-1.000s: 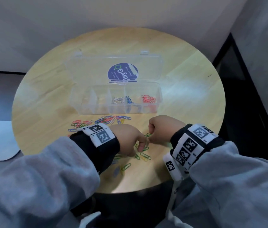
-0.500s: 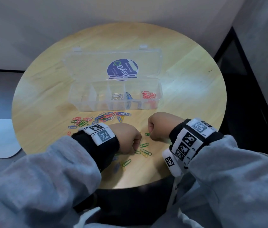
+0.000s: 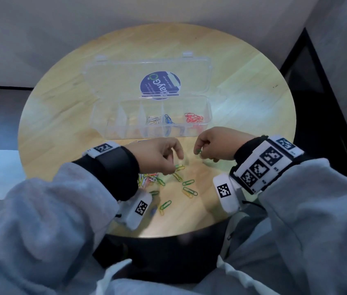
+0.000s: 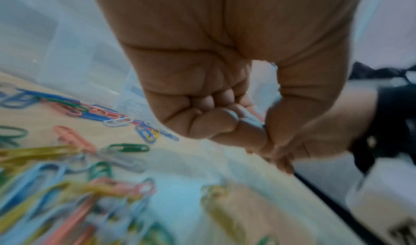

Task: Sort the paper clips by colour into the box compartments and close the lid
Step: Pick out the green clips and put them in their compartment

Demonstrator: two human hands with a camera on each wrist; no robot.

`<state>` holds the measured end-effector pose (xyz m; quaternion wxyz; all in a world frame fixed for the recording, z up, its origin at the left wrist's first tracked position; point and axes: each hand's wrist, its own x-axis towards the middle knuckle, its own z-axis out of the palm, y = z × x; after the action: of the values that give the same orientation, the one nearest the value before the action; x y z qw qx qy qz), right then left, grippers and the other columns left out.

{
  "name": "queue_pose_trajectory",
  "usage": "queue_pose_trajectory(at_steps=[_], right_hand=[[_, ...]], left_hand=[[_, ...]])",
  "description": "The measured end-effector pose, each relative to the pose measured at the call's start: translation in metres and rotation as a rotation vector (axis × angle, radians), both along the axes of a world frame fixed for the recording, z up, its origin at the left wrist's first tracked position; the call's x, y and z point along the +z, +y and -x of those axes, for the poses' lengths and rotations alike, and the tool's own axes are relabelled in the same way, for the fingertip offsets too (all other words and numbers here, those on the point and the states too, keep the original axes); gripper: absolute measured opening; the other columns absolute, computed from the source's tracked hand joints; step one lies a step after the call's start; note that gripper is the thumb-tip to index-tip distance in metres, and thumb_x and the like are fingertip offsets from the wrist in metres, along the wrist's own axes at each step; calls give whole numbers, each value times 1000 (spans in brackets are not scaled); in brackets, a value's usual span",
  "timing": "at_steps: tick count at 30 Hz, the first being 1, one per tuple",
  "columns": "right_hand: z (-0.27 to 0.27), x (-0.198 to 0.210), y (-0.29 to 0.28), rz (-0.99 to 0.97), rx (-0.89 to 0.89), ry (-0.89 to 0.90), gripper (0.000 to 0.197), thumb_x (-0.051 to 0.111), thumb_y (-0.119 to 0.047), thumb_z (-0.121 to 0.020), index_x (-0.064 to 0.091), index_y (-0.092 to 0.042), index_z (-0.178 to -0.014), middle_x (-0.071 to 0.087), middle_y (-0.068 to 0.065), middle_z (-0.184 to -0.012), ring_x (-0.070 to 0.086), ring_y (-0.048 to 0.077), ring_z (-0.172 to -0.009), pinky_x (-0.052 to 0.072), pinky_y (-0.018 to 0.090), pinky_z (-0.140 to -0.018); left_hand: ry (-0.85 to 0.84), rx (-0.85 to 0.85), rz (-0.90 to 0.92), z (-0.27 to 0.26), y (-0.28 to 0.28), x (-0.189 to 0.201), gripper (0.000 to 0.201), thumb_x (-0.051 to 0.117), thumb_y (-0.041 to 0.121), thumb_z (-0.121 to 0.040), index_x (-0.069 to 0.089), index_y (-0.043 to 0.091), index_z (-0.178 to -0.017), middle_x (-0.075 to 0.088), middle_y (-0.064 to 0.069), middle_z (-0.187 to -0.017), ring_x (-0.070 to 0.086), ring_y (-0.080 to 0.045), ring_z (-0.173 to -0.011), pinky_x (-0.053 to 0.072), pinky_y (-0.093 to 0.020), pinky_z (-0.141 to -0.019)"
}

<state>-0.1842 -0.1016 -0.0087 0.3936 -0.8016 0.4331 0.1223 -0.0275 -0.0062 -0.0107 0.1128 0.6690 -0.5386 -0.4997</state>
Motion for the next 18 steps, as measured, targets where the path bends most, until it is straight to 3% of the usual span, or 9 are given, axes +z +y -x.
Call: queue_pose_trajectory(at_steps=[2,5,8,10,13,15,18], right_hand=[[3,4,-2,-39,-32,-20,16,53,-9,-87,66,-18,-92,58,-4,-75,57,12,-65,46,21,-65],[5,6,-6,-128,-67,-66,18,53,-5,-86,63,-19,-80,59,1,-80,58,16,-73,50,26,-73],[8,9,-9,-240,-134,-171,21,49,3,-86,59,-13,-77,59,9,-83,56,15,-69,49,23,-64],[9,13,-10,-328,-210,-266,24,44,9,-87,54,-10,-76,57,10,-76,53,15,-63,46,22,-56],[12,19,-13,-399,-303,-380,28,35,13,-88,49,-9,-76,50,8,-67,48,16,-56,41,19,-46],[12,21,-15,-417,-337,-419,28,34,12,-87,48,-9,-76,46,8,-66,45,17,-55,39,19,-44],[11,21,-14,-380,-335,-399,23,39,6,-88,49,-9,-75,45,6,-65,44,16,-54,37,20,-44]], left_hand=[[141,70,-17,-4,-3,6,38,53,0,-73,59,30,-96,50,11,-49,51,-12,-57,42,-28,-65],[253,149,-98,-5,-7,14,29,46,-3,-76,64,19,-83,53,7,-47,54,-8,-47,43,-17,-55],[301,233,-123,0,-8,15,39,29,-15,-82,57,9,-69,54,-3,-57,52,-6,-42,40,-13,-46],[277,274,-132,6,-8,11,36,32,-12,-84,54,10,-68,51,-4,-63,50,-6,-45,38,-14,-46],[-75,49,-107,19,-8,5,6,59,17,-84,61,20,-79,52,4,-69,47,-9,-58,38,-20,-57],[-356,-165,-79,30,-6,-2,15,69,38,-74,62,29,-85,53,11,-71,52,-10,-67,41,-23,-63],[-583,-270,-6,46,-3,-12,29,72,47,-68,59,31,-89,57,8,-88,56,-16,-85,42,-25,-70]])
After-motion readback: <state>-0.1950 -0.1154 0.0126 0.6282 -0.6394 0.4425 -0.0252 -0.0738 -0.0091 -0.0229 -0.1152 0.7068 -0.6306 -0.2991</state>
